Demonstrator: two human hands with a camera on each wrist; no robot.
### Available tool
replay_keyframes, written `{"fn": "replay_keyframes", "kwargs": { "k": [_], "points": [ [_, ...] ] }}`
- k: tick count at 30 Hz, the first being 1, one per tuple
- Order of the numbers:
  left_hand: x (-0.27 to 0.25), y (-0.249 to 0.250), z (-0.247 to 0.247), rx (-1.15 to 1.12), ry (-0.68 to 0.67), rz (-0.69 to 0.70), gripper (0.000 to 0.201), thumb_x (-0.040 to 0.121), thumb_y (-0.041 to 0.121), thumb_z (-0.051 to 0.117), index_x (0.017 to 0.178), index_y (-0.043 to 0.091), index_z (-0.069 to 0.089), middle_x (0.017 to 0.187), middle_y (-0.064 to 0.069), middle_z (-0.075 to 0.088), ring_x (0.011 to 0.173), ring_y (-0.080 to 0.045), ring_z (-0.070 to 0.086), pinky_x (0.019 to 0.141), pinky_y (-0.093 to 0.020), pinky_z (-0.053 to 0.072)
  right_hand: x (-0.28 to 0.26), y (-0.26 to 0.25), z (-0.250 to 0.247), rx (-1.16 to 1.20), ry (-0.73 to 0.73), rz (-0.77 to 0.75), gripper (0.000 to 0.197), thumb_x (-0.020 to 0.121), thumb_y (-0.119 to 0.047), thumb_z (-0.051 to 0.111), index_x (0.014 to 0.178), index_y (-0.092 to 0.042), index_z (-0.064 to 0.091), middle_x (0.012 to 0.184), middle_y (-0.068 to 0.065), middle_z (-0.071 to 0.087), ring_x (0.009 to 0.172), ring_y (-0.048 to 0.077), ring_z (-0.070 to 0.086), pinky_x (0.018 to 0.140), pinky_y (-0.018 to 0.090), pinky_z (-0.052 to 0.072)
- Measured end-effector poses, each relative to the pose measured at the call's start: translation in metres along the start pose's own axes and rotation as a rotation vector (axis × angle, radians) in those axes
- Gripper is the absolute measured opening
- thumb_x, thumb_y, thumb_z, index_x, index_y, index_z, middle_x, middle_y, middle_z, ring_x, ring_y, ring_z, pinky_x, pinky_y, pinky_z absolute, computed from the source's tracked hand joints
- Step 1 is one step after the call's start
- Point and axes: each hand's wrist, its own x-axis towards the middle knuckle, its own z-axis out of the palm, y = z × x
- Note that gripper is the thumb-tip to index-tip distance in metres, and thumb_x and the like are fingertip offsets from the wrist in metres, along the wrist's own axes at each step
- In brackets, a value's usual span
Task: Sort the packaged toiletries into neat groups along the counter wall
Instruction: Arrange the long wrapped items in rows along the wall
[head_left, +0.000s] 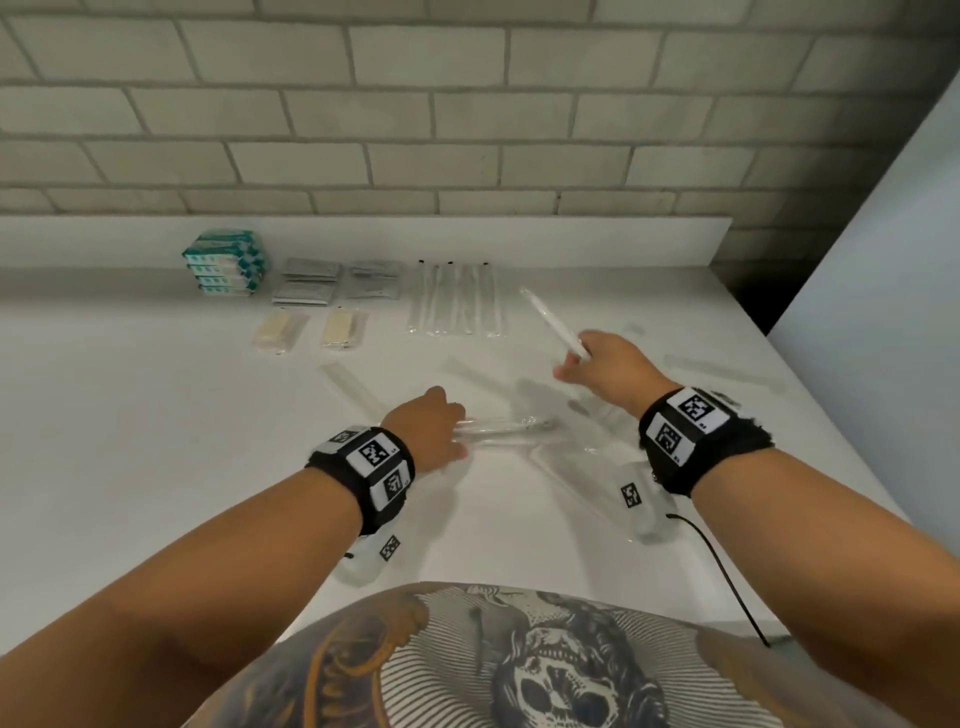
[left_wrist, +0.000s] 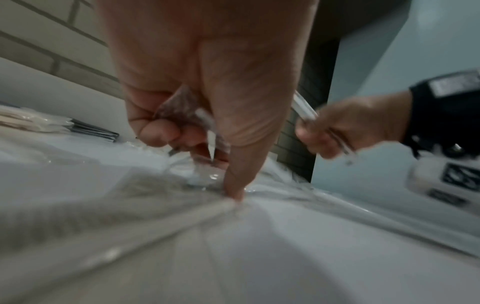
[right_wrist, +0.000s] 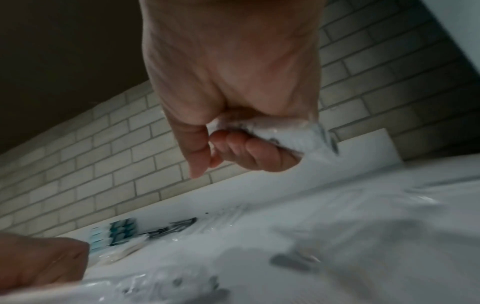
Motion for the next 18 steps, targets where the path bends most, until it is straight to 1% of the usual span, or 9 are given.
{"fn": "replay_keyframes", "kwargs": {
  "k": [2,4,7,8,10,12,14,16,18],
  "points": [
    [0.002,-0.003,-0.006,0.049,0.020,0.027,0.028,0.089,0.037,0.052,0.110,0.018,0.056,0.110,-0.004,0.049,0.096,-0.023,0.056,0.075,-0.027,0.040,-0.005,0.018,-0.003,-0.004,0.010,0.065,0.021,0.087,-0.026,0.066,0.078,-0.015,0.051,0.074,0.000,0.052,0.065,0.015,0.049,0.057,0.026,0.037],
    [-0.001,-0.012,-0.016,0.049,0.044,0.026,0.020,0.089,0.036,0.050,0.099,0.019,0.057,0.099,-0.001,0.057,0.088,-0.020,0.054,0.072,-0.027,0.039,-0.006,0.036,-0.006,0.000,0.027,0.118,0.019,0.092,-0.027,0.057,0.080,-0.013,0.053,0.076,0.003,0.055,0.067,0.019,0.053,0.060,0.029,0.041],
    [-0.004,-0.029,-0.035,-0.115,0.107,-0.047,0.017,0.090,0.037,0.048,0.082,0.023,0.048,0.086,-0.001,0.060,0.077,-0.019,0.053,0.064,-0.029,0.038,0.000,0.058,-0.011,0.095,0.073,0.188,0.020,0.093,-0.026,0.050,0.088,-0.010,0.062,0.086,0.012,0.064,0.079,0.029,0.061,0.079,0.043,0.051],
    [-0.005,-0.032,-0.040,-0.201,0.127,-0.078,0.018,0.091,0.037,0.048,0.080,0.022,0.048,0.084,-0.002,0.060,0.076,-0.020,0.055,0.062,-0.030,0.039,0.002,0.060,-0.012,0.174,0.071,0.204,0.018,0.093,-0.026,0.050,0.087,-0.014,0.063,0.086,0.011,0.064,0.076,0.026,0.060,0.078,0.044,0.052],
    [-0.002,-0.032,-0.048,-0.413,0.159,-0.119,0.018,0.095,0.036,0.046,0.089,0.020,0.054,0.086,0.003,0.065,0.079,-0.019,0.060,0.061,-0.027,0.041,0.007,0.060,-0.013,0.370,0.043,0.240,0.014,0.093,-0.022,0.051,0.087,-0.019,0.063,0.084,0.006,0.061,0.067,0.020,0.055,0.060,0.037,0.048],
    [0.005,-0.019,-0.052,-0.690,0.141,-0.114,0.022,0.099,0.036,0.043,0.102,0.019,0.056,0.093,0.005,0.069,0.085,-0.014,0.064,0.065,-0.023,0.045,0.013,0.051,-0.011,0.547,-0.009,0.263,0.012,0.093,-0.018,0.051,0.095,-0.018,0.062,0.085,0.004,0.058,0.064,0.017,0.051,0.052,0.028,0.039],
    [0.016,-0.001,-0.056,-0.967,0.093,-0.087,0.026,0.100,0.034,0.044,0.109,0.012,0.056,0.098,-0.002,0.070,0.084,-0.017,0.065,0.073,-0.027,0.050,0.021,0.039,-0.005,0.605,-0.061,0.200,0.021,0.094,-0.023,0.053,0.115,-0.019,0.057,0.093,0.002,0.059,0.070,0.018,0.056,0.056,0.029,0.044],
    [0.030,0.016,-0.057,-1.114,0.050,-0.063,0.027,0.100,0.031,0.046,0.108,0.008,0.056,0.097,-0.007,0.069,0.082,-0.020,0.062,0.074,-0.036,0.051,0.031,0.029,-0.002,0.563,-0.096,0.100,0.038,0.095,-0.033,0.052,0.131,-0.028,0.043,0.106,0.001,0.062,0.082,0.021,0.064,0.068,0.035,0.053],
    [0.049,0.027,-0.057,-1.133,0.031,-0.022,0.029,0.099,0.035,0.047,0.111,0.011,0.058,0.100,-0.006,0.071,0.084,-0.018,0.065,0.080,-0.041,0.053,0.041,0.017,-0.002,0.560,-0.112,0.027,0.040,0.096,-0.034,0.050,0.133,-0.037,0.034,0.112,0.001,0.063,0.092,0.024,0.067,0.074,0.038,0.056]
  ]
}}
